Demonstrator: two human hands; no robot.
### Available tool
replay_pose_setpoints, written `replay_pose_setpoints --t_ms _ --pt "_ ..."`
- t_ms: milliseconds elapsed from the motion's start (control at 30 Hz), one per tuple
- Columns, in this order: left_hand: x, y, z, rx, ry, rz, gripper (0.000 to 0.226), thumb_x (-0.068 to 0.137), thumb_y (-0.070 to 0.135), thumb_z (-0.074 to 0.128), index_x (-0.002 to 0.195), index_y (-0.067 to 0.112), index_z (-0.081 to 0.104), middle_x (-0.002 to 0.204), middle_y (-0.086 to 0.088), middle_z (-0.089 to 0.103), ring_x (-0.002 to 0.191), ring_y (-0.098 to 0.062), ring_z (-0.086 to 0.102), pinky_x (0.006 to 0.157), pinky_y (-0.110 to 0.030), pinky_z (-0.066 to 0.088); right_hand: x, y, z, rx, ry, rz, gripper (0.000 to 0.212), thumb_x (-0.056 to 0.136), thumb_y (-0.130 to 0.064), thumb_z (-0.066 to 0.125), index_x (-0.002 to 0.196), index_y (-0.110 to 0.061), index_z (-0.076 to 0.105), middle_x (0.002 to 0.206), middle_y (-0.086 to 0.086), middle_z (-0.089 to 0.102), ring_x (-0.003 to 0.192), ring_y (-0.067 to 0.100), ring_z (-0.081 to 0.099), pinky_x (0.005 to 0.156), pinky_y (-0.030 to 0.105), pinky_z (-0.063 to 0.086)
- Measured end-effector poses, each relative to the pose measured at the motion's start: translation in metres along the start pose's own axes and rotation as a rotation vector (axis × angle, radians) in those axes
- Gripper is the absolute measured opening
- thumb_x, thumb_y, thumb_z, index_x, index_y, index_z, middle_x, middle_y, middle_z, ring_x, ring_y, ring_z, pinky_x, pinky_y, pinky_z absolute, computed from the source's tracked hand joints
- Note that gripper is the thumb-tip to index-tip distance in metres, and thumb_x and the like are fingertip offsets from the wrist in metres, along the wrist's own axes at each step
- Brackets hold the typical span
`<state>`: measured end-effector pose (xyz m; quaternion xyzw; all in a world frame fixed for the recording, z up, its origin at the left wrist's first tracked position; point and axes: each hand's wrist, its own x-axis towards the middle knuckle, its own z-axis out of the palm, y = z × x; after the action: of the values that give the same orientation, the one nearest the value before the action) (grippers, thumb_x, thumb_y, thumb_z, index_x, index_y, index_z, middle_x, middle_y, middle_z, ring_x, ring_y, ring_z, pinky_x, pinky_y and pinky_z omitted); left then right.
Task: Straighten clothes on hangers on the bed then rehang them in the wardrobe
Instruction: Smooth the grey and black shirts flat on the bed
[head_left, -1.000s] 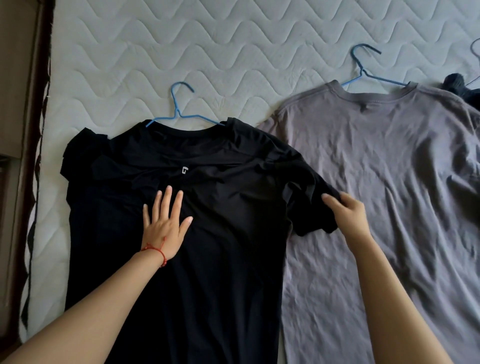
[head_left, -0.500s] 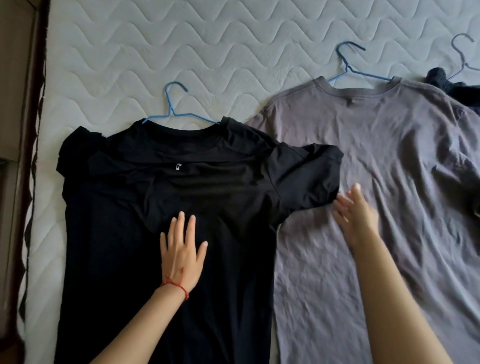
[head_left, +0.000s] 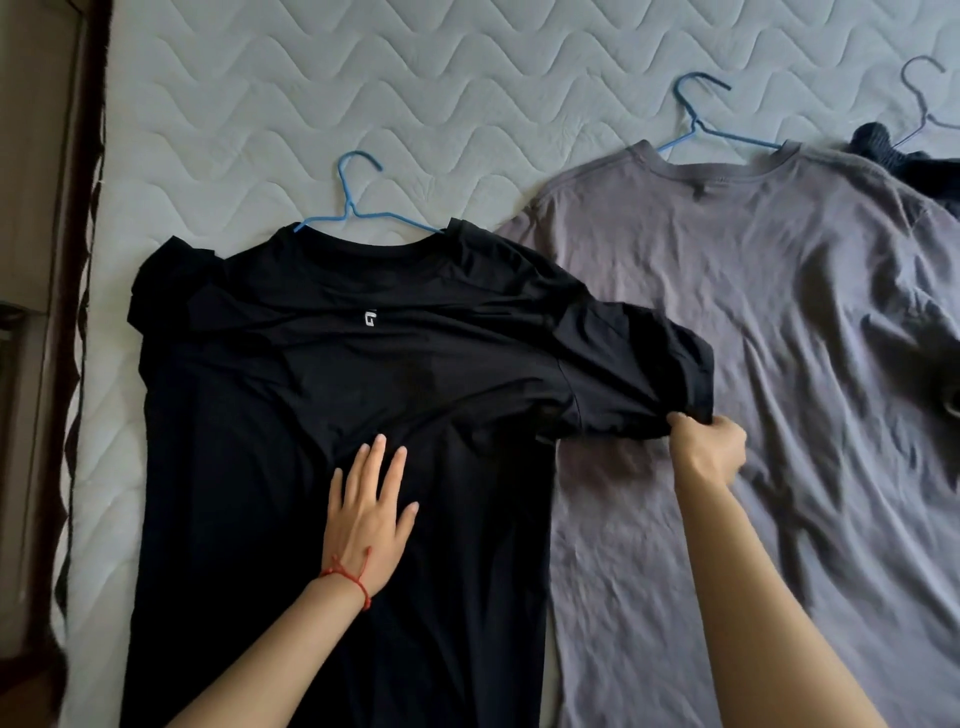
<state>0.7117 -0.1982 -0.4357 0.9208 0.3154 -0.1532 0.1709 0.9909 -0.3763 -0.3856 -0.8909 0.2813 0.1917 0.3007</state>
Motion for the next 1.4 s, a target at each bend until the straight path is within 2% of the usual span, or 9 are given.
replay_pose_setpoints --t_ms 133,267,500,567,833,1033,1133,1300,1400 --pt "0.0 -0.001 -0.003 0.021 -0.013 0.019 0.073 0.075 0.028 0.071 0.136 0.012 0.035 0.145 -0.017 0.039 0.131 -0.034 0.043 0.099 -0.052 0.04 -0.022 0.019 -0.002 -0.207 0.076 -0.086 0.032 0.081 -0.01 0.054 0.112 -0.001 0.054 0.124 0.024 0.05 0.113 0.04 0.048 0.097 0.044 0.038" --pt "-0.003 -0.003 -0.006 0.061 0.012 0.042 0.071 0.071 0.031 0.075 0.131 0.011 0.044 0.14 -0.016 0.047 0.125 -0.032 0.05 0.095 -0.048 0.045 -0.074 0.003 0.032 -0.272 0.095 -0.643 0.039 0.08 -0.01 0.061 0.118 -0.002 0.053 0.124 0.021 0.049 0.113 0.041 0.046 0.09 0.047 0.038" --pt "-0.009 -0.028 -0.024 -0.004 0.104 -0.014 0.054 0.086 0.04 0.035 0.133 0.013 0.041 0.142 -0.012 0.045 0.131 -0.029 0.043 0.101 -0.047 0.038 -0.171 -0.011 0.143 -0.385 -0.289 -1.17 0.041 0.089 -0.022 0.053 0.128 -0.009 0.05 0.142 0.01 0.045 0.136 0.026 0.037 0.11 0.038 0.029" --pt "-0.005 -0.05 -0.035 -0.137 0.164 -0.091 0.055 0.087 0.039 0.034 0.133 0.011 0.043 0.143 -0.014 0.043 0.134 -0.032 0.039 0.103 -0.049 0.036 -0.178 0.0 0.169 -0.457 -0.37 -1.216 0.044 0.091 -0.025 0.048 0.132 -0.009 0.047 0.147 0.01 0.039 0.139 0.027 0.031 0.113 0.039 0.024" --pt "0.059 -0.168 -0.1 -0.501 0.459 -0.498 0.046 0.093 0.016 0.048 0.137 0.005 0.039 0.148 -0.016 0.032 0.139 -0.028 0.027 0.114 -0.032 0.02 -0.159 0.034 0.204 -0.673 -0.215 -1.314 0.054 0.09 -0.039 0.034 0.139 -0.015 0.036 0.15 0.007 0.035 0.139 0.019 0.021 0.114 0.034 0.01" --pt "0.121 -0.208 -0.128 -0.691 0.386 -0.652 0.052 0.089 0.027 0.053 0.136 0.008 0.038 0.133 -0.016 0.048 0.121 -0.028 0.049 0.1 -0.033 0.038 -0.16 0.034 0.207 -0.65 -0.195 -1.304 0.054 0.088 -0.035 0.034 0.138 -0.016 0.033 0.149 0.008 0.035 0.139 0.02 0.018 0.115 0.029 0.0" --pt "0.138 -0.211 -0.13 -0.738 0.344 -0.708 0.045 0.083 0.029 0.06 0.122 0.01 0.051 0.119 -0.017 0.056 0.104 -0.031 0.058 0.088 -0.035 0.046 -0.16 0.033 0.208 -0.649 -0.178 -1.312 0.054 0.086 -0.034 0.035 0.137 -0.015 0.034 0.148 0.009 0.036 0.138 0.022 0.02 0.114 0.03 0.001" --pt "0.142 -0.206 -0.141 -1.084 0.232 -0.733 0.014 0.08 0.024 0.066 0.072 0.013 0.062 0.088 -0.013 0.063 0.092 -0.028 0.063 0.093 -0.048 0.05 -0.159 0.033 0.21 -0.681 -0.159 -1.314 0.055 0.085 -0.034 0.035 0.137 -0.015 0.034 0.148 0.01 0.037 0.138 0.023 0.021 0.114 0.031 0.002" --pt "0.131 -0.178 -0.149 -1.088 0.256 -0.591 0.026 0.082 0.025 0.066 0.06 0.017 0.055 0.071 -0.008 0.062 0.07 -0.011 0.064 0.074 -0.03 0.055 -0.16 0.033 0.209 -0.7 -0.153 -1.307 0.056 0.085 -0.034 0.035 0.137 -0.014 0.034 0.147 0.01 0.037 0.137 0.023 0.022 0.114 0.031 0.003"
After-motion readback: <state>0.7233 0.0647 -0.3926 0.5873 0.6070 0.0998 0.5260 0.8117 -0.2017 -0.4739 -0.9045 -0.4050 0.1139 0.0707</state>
